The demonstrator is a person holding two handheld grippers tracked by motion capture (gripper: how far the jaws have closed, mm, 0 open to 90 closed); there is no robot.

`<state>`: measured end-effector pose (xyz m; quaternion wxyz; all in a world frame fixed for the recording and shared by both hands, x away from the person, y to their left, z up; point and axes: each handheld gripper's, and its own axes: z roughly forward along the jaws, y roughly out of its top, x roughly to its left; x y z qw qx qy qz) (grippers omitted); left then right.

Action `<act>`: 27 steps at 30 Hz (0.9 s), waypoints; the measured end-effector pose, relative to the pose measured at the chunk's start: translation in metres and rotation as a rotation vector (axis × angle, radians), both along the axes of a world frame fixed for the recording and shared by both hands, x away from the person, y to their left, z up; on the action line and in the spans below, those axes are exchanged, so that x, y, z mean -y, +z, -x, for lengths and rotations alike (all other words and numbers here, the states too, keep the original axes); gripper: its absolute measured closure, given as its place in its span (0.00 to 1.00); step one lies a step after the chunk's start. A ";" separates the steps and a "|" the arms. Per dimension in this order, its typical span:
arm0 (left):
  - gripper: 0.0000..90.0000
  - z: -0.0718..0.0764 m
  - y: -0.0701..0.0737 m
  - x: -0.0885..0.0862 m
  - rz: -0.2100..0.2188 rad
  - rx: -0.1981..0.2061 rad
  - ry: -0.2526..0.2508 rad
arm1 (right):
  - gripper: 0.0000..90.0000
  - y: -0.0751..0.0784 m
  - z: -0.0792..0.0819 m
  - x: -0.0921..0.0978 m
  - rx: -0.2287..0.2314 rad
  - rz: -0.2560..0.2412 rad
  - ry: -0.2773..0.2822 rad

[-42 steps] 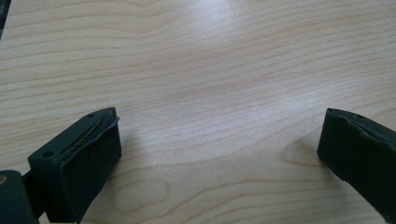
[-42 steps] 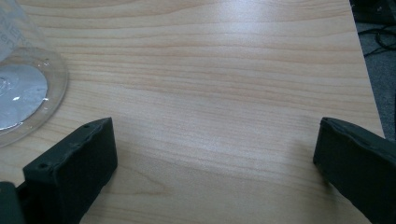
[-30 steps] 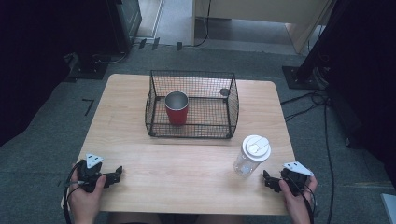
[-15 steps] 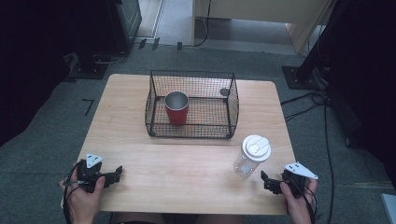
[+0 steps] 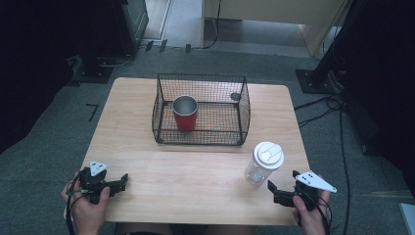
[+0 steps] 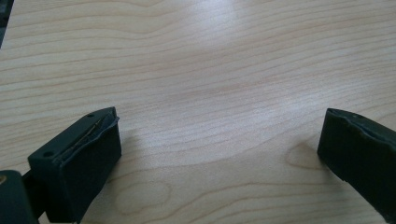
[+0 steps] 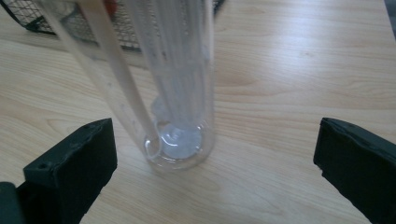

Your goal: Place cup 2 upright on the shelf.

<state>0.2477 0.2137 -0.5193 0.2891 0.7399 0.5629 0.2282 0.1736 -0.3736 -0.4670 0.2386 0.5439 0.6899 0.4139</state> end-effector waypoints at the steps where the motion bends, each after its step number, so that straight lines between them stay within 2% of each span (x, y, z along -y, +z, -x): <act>1: 0.00 0.000 0.000 0.000 0.000 0.000 0.000 | 0.00 0.002 0.000 -0.005 0.006 -0.005 0.011; 5: 0.00 0.000 0.000 0.000 0.001 0.000 0.000 | 0.00 0.005 -0.001 -0.012 0.015 -0.008 0.023; 6: 0.00 0.000 0.000 0.000 0.000 0.000 0.000 | 0.00 0.006 -0.002 -0.017 0.023 -0.027 0.030; 12: 0.00 0.000 0.000 0.000 0.000 0.001 0.001 | 0.00 0.008 -0.009 -0.033 0.044 -0.021 0.036; 16: 0.00 0.000 0.000 0.000 0.000 0.000 -0.001 | 0.03 0.011 -0.015 -0.040 0.062 -0.013 0.008; 24: 0.00 0.000 0.000 0.000 0.001 0.000 0.000 | 0.08 0.008 -0.021 -0.050 0.061 -0.002 -0.049; 27: 0.00 0.000 0.000 0.000 0.000 0.000 -0.001 | 0.12 0.007 -0.024 -0.050 0.066 -0.009 -0.090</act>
